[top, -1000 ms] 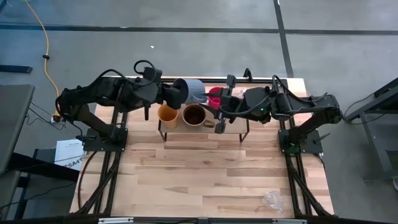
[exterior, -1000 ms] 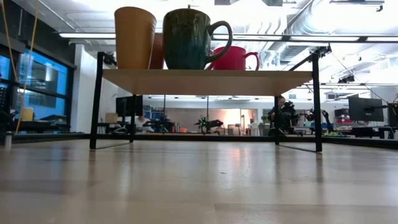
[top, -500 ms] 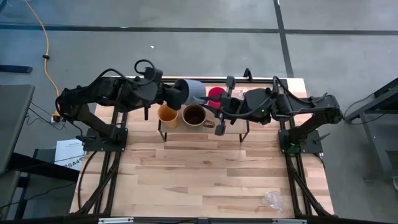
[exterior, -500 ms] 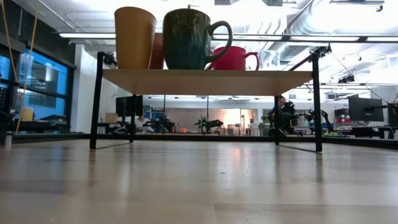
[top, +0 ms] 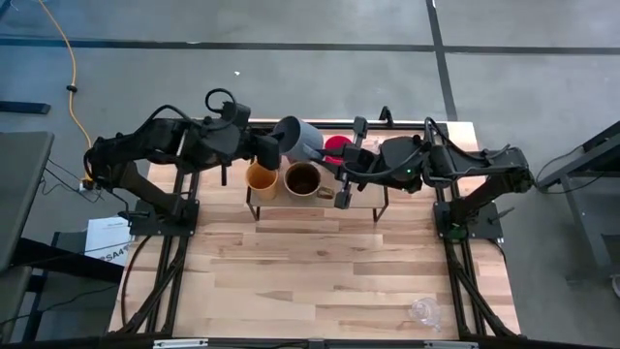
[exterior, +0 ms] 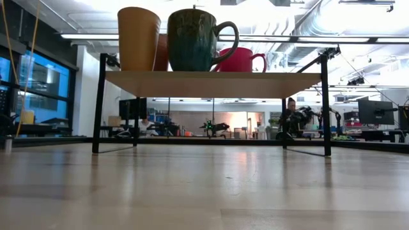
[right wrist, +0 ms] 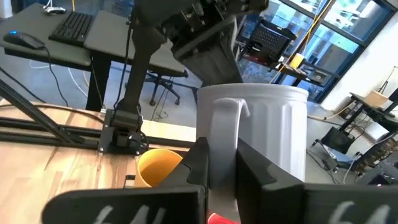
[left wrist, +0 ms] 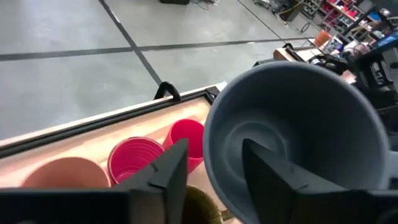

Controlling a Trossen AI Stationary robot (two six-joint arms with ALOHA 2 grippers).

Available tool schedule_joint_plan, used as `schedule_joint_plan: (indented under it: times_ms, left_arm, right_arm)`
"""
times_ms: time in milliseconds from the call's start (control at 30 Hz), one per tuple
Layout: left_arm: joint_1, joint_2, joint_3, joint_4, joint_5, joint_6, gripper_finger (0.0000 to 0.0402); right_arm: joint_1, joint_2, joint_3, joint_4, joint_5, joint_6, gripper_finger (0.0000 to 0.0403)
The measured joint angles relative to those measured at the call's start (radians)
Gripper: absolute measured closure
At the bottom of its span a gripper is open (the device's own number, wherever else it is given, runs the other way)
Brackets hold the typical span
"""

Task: Stack small to large cups/mugs on shelf
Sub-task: Put the gray mug on the shelf

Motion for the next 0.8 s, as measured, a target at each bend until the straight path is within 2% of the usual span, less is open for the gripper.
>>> schedule_joint_plan:
  times_ms: [233, 333, 433, 600, 700, 800]
  left_arm:
    - [0.000, -0.049, 0.104, -0.001, -0.012, 0.125, 0.0183]
    - [-0.004, -0.065, 0.149, 0.000, -0.016, 0.208, 0.0165]
    - [-0.029, -0.077, 0.152, -0.001, -0.029, 0.262, 0.0157]
    - [-0.066, -0.073, 0.151, -0.002, -0.054, 0.311, 0.0162]
    - [-0.068, -0.067, 0.152, 0.009, -0.057, 0.332, 0.0168]
    - [-0.068, -0.064, 0.151, 0.023, -0.049, 0.339, 0.0174]
  right_arm:
    - [0.000, -0.001, 0.092, -0.190, 0.010, 0.016, 0.0383]
    - [0.000, -0.023, 0.125, -0.349, -0.003, 0.078, 0.0383]
    - [0.000, -0.088, 0.090, -0.453, -0.020, 0.166, 0.0383]
    - [0.045, -0.288, -0.106, -0.446, 0.005, 0.327, 0.0382]
    - [0.088, -0.434, -0.312, -0.286, 0.019, 0.381, 0.0382]
    - [0.114, -0.562, -0.558, -0.055, 0.002, 0.382, 0.0382]
